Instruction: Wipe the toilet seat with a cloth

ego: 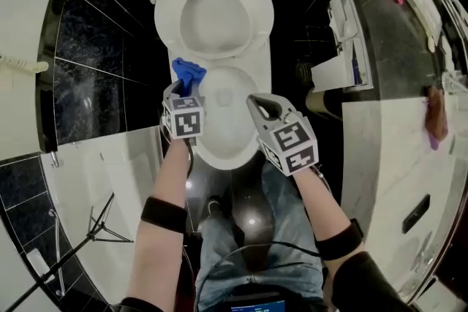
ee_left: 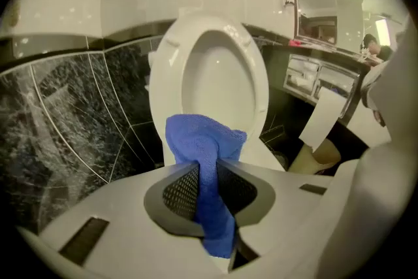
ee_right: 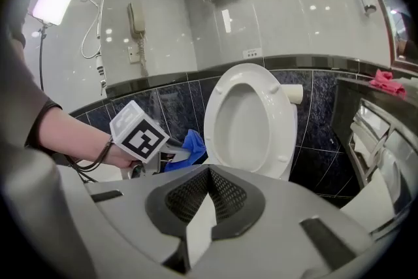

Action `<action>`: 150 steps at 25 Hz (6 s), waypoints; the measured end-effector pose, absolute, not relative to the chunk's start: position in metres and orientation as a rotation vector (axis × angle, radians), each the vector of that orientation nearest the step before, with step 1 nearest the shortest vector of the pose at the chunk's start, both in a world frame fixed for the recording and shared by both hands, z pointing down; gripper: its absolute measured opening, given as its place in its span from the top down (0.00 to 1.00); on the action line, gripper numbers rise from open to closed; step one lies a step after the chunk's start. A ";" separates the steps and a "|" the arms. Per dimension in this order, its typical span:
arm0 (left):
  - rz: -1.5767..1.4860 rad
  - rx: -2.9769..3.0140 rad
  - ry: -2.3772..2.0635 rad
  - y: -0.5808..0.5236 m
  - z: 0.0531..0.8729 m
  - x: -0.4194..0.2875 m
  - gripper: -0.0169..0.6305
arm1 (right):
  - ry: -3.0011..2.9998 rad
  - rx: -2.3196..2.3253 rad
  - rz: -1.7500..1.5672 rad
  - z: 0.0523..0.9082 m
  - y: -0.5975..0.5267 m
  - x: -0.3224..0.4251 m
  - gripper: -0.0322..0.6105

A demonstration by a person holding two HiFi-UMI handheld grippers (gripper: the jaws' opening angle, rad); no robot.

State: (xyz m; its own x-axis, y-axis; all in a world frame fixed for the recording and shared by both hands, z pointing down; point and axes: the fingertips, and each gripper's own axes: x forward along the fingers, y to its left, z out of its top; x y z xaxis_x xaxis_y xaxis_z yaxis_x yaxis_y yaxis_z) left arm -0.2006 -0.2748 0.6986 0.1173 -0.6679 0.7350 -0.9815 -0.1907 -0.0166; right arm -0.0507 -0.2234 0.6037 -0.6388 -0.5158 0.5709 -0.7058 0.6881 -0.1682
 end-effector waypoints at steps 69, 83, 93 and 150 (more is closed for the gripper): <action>0.642 2.089 -1.687 0.181 0.276 -0.182 0.87 | -2.391 1.099 0.488 0.308 0.141 0.091 0.92; 0.642 2.194 -1.579 0.129 0.280 -0.205 0.87 | -2.378 1.105 0.354 0.290 0.084 0.031 0.90; 0.631 2.249 -1.505 0.076 0.301 -0.233 0.87 | -2.370 1.047 0.188 0.281 0.019 -0.041 0.73; 0.532 1.781 -1.702 -0.329 0.505 -0.184 0.87 | -2.116 0.473 -0.497 0.489 -0.516 -0.137 0.81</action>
